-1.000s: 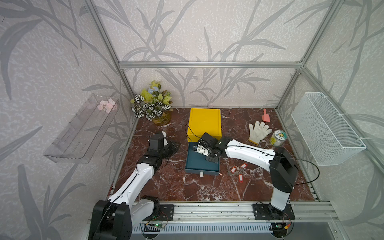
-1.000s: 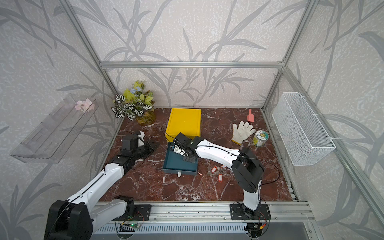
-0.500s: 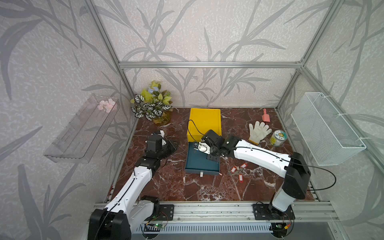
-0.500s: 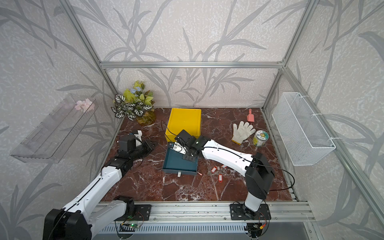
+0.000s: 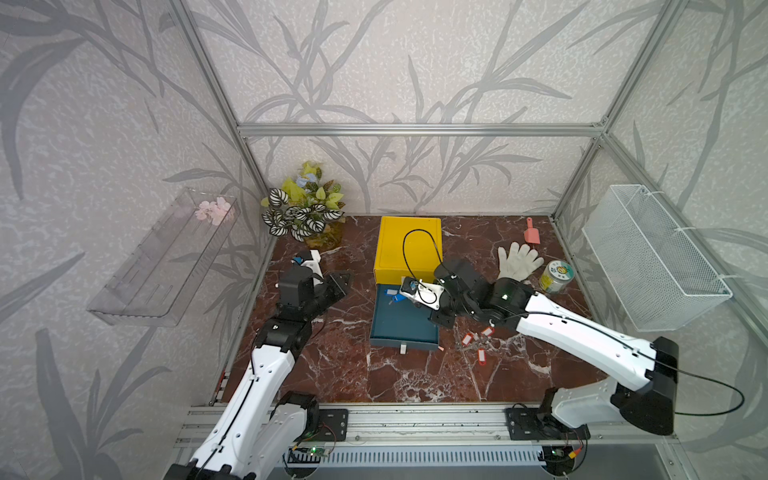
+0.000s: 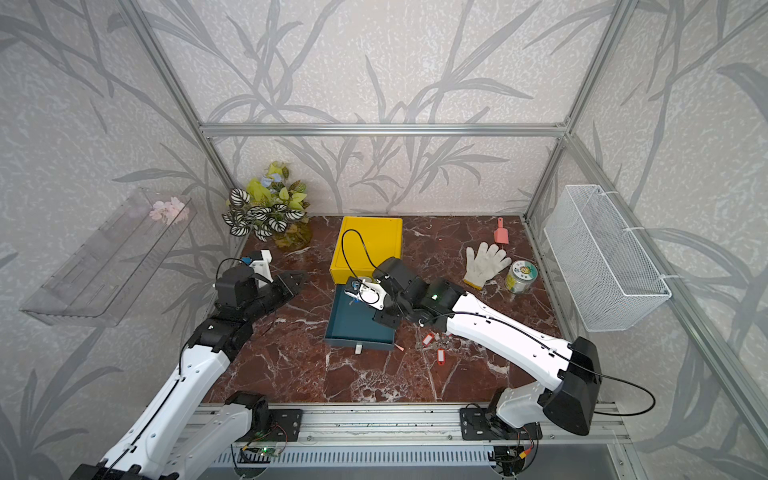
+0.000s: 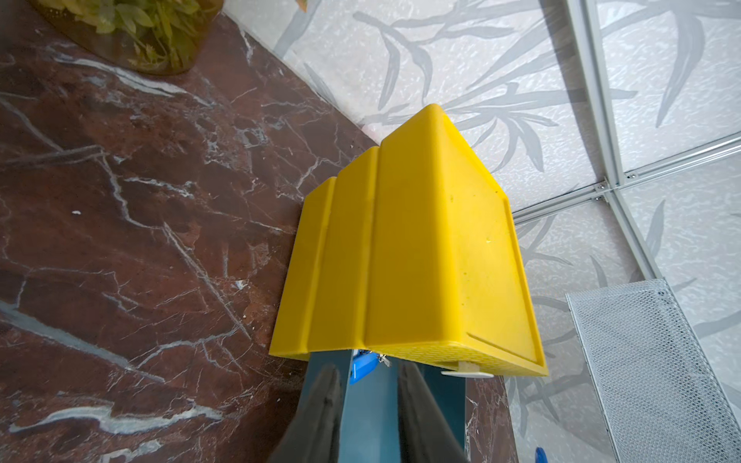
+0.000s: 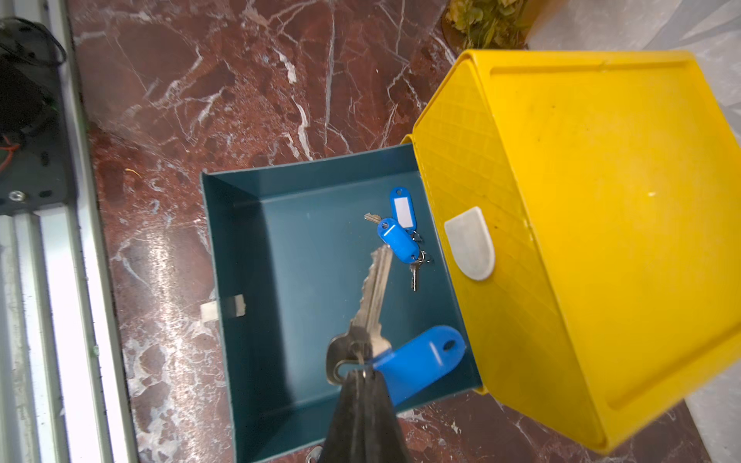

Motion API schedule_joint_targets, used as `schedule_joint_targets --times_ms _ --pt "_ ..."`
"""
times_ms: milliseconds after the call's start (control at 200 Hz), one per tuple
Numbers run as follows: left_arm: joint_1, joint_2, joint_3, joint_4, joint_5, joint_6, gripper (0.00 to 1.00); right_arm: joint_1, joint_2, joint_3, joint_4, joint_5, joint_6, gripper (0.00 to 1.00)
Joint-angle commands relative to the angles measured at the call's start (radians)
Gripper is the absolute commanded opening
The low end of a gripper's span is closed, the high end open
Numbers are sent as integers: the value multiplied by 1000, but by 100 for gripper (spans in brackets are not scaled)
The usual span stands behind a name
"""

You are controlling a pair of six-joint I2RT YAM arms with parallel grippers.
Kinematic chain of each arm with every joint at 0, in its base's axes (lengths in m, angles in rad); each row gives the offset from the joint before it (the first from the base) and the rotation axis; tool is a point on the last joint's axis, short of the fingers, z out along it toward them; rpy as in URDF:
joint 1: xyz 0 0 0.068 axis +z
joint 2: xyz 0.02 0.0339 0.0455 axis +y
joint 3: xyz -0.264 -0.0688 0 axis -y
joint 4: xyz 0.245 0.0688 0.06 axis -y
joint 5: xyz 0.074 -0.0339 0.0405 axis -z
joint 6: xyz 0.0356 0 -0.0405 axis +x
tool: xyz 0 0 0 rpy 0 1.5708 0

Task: Take the keys out of the drawer
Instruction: Place the key at the center of the board.

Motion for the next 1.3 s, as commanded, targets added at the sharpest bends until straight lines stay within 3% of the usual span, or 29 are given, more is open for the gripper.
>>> schedule_joint_targets --times_ms 0,325,515,630,725,985,1295 --pt "-43 -22 37 -17 2 49 28 4 -65 -27 -23 7 108 0" --pt "-267 39 135 -18 -80 169 28 -12 -261 -193 -101 125 336 0" --pt "-309 77 144 11 -87 181 28 -189 -283 -294 -55 9 444 0" --pt "-327 101 151 21 -85 190 28 -308 -219 -335 37 -84 505 0" --pt "-335 113 153 29 -87 189 28 -365 -131 -339 115 -93 532 0" --pt "-345 138 143 33 -84 198 28 -424 154 -279 161 -105 529 0" --pt "-347 159 130 38 -103 204 28 -474 300 -300 276 -103 539 0"
